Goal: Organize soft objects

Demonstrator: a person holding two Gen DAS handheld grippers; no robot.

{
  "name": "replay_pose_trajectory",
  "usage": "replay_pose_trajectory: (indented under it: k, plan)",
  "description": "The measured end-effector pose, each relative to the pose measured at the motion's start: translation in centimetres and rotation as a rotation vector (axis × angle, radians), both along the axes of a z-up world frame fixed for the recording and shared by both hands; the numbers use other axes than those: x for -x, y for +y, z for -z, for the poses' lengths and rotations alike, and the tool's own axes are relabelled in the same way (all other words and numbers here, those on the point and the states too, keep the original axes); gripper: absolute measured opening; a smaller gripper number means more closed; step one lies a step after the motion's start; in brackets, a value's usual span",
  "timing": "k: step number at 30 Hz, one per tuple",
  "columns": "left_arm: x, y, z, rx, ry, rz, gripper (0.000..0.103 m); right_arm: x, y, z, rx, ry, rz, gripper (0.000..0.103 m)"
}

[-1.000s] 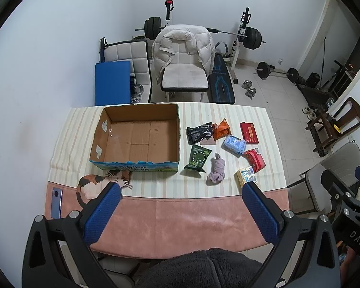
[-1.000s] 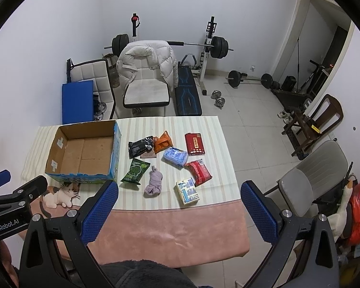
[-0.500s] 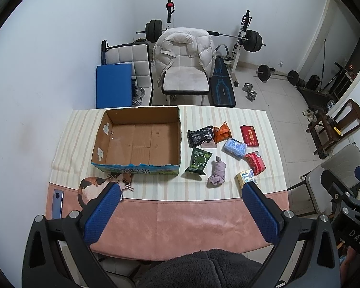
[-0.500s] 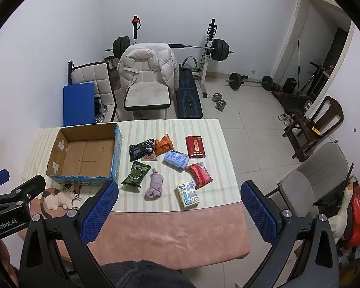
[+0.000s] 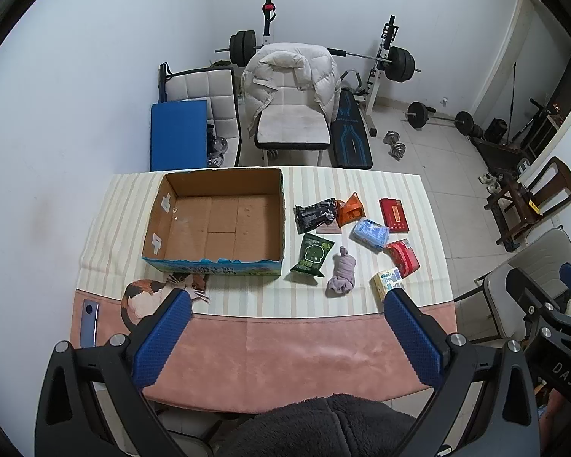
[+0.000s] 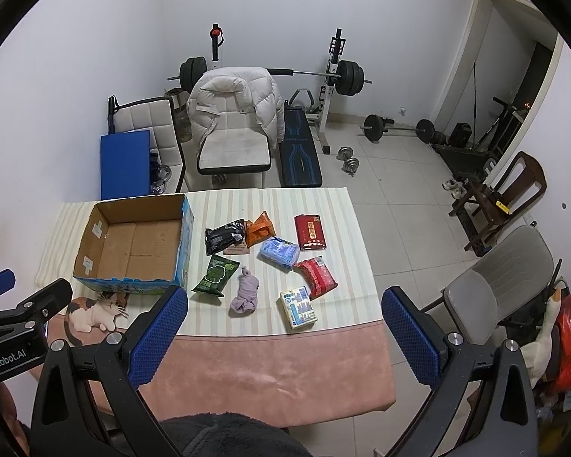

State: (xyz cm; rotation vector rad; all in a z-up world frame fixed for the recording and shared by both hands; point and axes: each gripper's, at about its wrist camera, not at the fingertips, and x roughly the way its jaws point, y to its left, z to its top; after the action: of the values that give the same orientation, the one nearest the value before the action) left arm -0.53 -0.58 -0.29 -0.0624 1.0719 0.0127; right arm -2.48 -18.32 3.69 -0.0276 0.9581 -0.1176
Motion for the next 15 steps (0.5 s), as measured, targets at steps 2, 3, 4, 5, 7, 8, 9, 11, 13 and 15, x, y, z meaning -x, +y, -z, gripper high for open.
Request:
replay_pose_trajectory:
  k: [2, 3, 4, 5, 7, 8, 9, 11, 13, 15]
  plan:
    - [-0.01, -0.01, -0.01, 0.0, -0.001, 0.001, 0.103, 0.03, -0.07, 0.05, -0.003, 0.001, 0.0, 0.103]
    - [0.0, -0.02, 0.01, 0.0, -0.001, -0.001, 0.103, 0.03, -0.06, -0.02, -0.005, 0.002, 0.0, 0.103]
    - [0.02, -0.04, 0.02, 0.0, -0.001, -0.001, 0.103, 0.04, -0.2, 0.11, -0.007, 0.003, -0.001, 0.103]
    - [-0.02, -0.09, -0.02, 0.0, -0.001, -0.001, 0.103, 0.06, -0.33, 0.37, -0.009, 0.004, -0.002, 0.103]
    - [0.03, -0.02, 0.03, 0.001, 0.001, 0.001, 0.103, 0.04, -0.52, 0.67, -0.012, 0.005, -0.003, 0.103]
    - [0.02, -0.03, 0.0, 0.001, 0.001, 0.0, 0.103, 0.03, -0.53, 0.69, -0.012, 0.007, -0.003, 0.103]
    - [0.07, -0.11, 0.03, 0.0, 0.001, 0.0, 0.103, 0.02, -0.57, 0.7, -0.013, 0.008, -0.003, 0.103]
    - [0.08, -0.12, 0.0, 0.001, 0.001, 0.0, 0.103, 0.05, -0.59, 0.73, -0.014, 0.007, -0.002, 0.103]
    - [0.09, -0.11, 0.06, 0.001, -0.001, 0.001, 0.103, 0.04, -0.62, 0.75, -0.019, 0.008, -0.003, 0.103]
    - [0.11, -0.19, 0.15, 0.001, 0.0, 0.005, 0.103, -0.03, -0.83, 0.96, -0.024, 0.01, -0.001, 0.103]
